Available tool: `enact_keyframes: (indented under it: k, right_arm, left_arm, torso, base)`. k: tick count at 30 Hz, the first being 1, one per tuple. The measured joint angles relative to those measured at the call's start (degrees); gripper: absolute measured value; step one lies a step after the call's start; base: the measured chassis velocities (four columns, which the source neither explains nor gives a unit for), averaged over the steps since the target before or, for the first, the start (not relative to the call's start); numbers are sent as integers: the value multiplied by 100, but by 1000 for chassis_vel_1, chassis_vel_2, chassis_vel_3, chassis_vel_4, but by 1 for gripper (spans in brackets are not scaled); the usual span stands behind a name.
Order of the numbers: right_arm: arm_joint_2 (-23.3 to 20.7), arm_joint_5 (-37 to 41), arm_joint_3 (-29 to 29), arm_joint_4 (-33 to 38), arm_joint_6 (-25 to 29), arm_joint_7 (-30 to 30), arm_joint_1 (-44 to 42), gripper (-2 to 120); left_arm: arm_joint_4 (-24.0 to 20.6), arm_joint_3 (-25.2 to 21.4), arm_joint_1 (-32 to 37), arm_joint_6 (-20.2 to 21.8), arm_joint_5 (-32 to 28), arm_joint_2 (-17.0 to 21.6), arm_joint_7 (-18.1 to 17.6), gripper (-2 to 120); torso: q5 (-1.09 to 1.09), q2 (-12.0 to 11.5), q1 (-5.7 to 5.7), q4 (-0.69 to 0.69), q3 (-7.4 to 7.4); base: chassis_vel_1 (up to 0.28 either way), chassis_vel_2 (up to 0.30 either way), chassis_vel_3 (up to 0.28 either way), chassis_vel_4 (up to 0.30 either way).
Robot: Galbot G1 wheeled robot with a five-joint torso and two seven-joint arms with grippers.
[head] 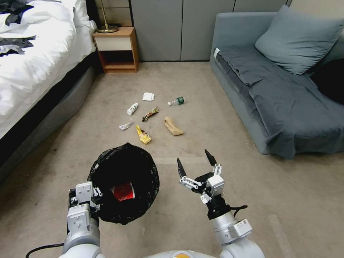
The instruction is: Pick up the trash bin, then pick up the garbage from the floor and place it into the trash bin.
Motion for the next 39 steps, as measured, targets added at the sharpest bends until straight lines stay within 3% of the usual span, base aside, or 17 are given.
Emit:
enact_keyframes:
  k: [14, 39]
  right_arm:
    - [3, 16, 4, -29, 13, -36, 2, 100]
    - [-31, 63, -28, -98, 21, -183, 54, 100]
  left_arm:
    - [-3, -5, -13, 0, 3, -1, -3, 0]
    - [17, -16, -56, 20, -9, 10, 3, 0]
  torso:
    - [-2, 0, 0, 1, 0]
    - [-1, 0, 1, 0, 0]
  base:
    - [-148, 151, 153, -151]
    - [-312, 313, 307, -312]
